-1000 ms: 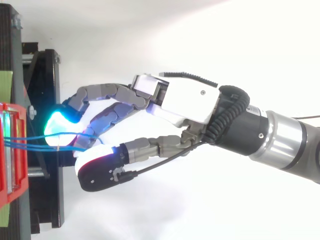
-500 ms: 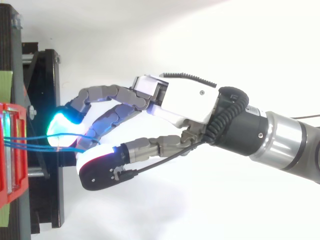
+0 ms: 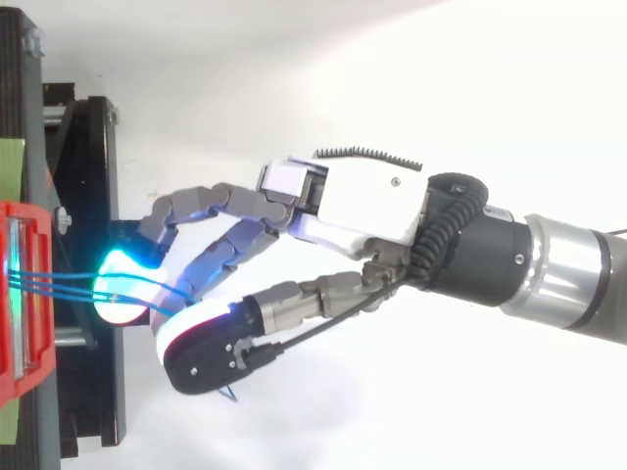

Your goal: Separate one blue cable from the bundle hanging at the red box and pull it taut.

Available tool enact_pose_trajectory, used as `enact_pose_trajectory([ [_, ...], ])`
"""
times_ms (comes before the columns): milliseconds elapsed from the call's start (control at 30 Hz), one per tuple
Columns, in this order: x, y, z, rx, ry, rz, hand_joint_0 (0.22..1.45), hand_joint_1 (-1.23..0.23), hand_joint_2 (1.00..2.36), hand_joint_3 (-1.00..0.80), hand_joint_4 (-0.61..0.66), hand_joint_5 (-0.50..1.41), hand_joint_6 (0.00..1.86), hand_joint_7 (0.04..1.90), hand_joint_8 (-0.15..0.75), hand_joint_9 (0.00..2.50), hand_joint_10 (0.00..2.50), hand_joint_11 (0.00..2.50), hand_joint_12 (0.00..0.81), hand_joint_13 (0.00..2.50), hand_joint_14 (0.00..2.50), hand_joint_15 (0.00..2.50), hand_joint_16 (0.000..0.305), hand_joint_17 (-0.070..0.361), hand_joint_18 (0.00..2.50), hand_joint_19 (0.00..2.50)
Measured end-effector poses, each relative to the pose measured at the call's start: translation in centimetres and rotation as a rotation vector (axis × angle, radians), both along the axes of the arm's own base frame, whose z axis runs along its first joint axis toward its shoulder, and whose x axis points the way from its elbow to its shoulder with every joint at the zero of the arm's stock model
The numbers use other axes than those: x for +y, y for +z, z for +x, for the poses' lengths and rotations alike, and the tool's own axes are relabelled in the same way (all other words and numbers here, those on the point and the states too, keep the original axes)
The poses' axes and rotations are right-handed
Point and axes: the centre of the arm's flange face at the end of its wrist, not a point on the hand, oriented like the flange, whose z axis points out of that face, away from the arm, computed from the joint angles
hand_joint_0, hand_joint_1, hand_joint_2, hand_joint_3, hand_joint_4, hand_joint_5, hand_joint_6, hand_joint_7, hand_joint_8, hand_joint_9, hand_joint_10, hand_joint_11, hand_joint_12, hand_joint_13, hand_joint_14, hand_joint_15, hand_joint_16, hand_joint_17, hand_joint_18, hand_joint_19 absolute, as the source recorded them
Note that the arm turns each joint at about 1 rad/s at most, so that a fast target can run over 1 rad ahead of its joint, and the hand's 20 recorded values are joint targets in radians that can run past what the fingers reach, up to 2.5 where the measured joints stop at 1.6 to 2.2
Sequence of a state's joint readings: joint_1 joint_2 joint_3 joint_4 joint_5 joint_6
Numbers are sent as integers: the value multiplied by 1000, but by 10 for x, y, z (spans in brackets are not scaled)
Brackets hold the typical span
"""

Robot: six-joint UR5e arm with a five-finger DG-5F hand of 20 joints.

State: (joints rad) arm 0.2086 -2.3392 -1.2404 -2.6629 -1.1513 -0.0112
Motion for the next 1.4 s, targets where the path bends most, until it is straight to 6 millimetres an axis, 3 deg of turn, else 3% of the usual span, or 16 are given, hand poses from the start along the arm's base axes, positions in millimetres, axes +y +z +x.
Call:
enact_pose_trajectory([
  [700, -4, 33, 7, -22, 5, -2, 659, -627, 1015, -328, 247, -132, 503, 1084, 332, 1029, 18, 591, 304, 934, 15, 442, 25, 57, 748, 354],
  [1067, -11, 36, 6, 16, -3, 6, 679, -628, 1021, -225, 177, -114, 502, 1241, 333, 1036, 18, 601, 303, 945, 17, 451, 25, 57, 753, 361],
  [1400, -8, 36, 4, 40, -2, 2, 651, -605, 1014, -335, 167, -103, 514, 1375, 342, 1063, 17, 633, 303, 969, 16, 462, 25, 57, 774, 366],
])
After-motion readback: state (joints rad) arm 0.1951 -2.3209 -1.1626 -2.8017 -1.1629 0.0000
